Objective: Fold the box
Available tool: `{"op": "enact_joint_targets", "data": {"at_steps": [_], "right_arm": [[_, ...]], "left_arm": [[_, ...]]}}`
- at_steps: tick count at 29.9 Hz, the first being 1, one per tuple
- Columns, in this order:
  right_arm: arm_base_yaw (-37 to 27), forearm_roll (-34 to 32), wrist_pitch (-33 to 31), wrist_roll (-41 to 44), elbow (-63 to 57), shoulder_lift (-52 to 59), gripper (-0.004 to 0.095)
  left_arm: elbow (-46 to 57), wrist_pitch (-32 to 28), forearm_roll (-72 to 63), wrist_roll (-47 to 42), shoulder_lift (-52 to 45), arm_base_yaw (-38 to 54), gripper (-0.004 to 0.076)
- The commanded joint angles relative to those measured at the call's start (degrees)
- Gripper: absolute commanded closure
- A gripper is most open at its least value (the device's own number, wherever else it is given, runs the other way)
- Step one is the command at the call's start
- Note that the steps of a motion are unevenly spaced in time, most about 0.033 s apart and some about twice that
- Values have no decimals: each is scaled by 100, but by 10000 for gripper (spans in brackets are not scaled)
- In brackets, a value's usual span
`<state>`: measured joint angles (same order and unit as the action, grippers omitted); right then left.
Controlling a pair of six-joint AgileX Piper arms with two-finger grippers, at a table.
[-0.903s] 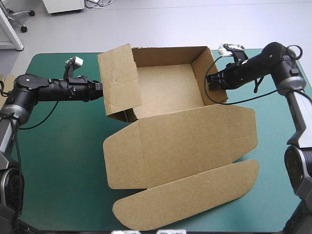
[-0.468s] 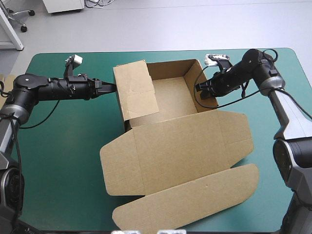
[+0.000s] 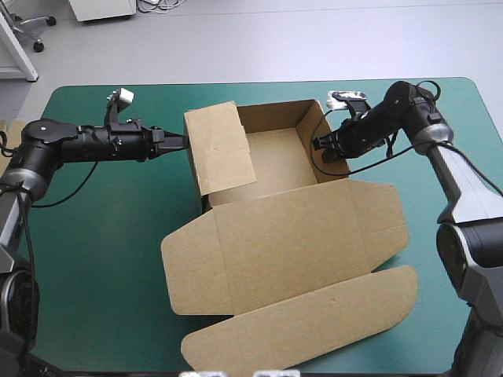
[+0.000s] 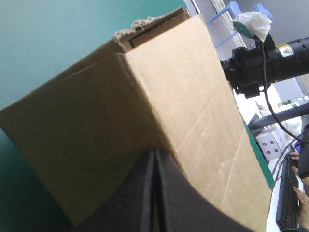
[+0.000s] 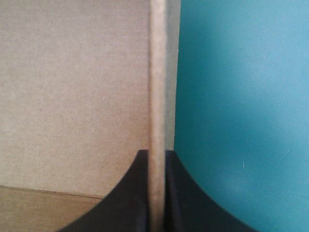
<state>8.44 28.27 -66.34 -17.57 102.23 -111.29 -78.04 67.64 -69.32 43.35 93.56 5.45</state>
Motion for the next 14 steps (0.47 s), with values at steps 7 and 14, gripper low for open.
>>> {"op": "enact_joint_targets", "data": {"at_steps": [7,14], "right_arm": [[-2,278,54,29,194,327,938],[-2,278,54,29,194,327,938]], "left_arm": [[-186,147,-494,-95,-233,-237,434],[-186,-118,-483,-354,-233,-338,225]]}}
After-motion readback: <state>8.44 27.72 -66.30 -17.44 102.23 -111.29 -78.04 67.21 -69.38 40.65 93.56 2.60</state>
